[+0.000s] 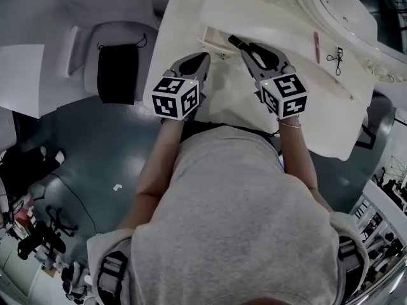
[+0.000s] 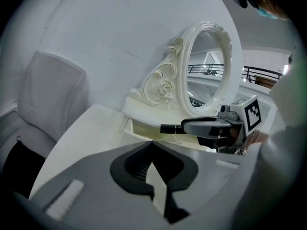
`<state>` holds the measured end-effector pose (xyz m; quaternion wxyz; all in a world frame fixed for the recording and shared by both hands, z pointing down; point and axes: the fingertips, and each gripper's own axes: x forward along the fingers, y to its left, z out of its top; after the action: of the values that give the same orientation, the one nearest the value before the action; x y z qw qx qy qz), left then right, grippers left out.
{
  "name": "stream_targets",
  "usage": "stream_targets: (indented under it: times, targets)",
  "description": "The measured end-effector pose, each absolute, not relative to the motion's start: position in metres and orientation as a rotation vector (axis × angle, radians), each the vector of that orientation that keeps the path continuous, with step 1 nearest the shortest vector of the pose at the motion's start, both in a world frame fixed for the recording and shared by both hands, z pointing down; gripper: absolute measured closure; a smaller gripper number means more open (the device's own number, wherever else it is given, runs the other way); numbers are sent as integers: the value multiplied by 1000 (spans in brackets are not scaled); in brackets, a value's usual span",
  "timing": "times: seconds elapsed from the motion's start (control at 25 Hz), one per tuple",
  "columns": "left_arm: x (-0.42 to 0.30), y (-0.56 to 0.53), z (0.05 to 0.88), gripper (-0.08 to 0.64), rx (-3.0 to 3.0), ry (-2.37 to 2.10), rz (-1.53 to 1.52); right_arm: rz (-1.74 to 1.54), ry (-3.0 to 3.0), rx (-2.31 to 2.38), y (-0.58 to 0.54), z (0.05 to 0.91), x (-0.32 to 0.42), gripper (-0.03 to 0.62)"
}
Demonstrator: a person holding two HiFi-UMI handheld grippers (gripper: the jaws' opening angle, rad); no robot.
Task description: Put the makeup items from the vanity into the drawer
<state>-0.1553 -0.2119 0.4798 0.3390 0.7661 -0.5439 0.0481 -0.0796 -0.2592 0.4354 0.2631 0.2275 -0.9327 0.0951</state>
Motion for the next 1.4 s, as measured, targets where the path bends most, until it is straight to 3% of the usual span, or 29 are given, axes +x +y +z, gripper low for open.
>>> stream_targets:
  times: [1.4]
  targets:
    - [-153, -223, 502, 551, 1954, -1352, 154, 397, -2453, 603, -269, 473, -96, 491]
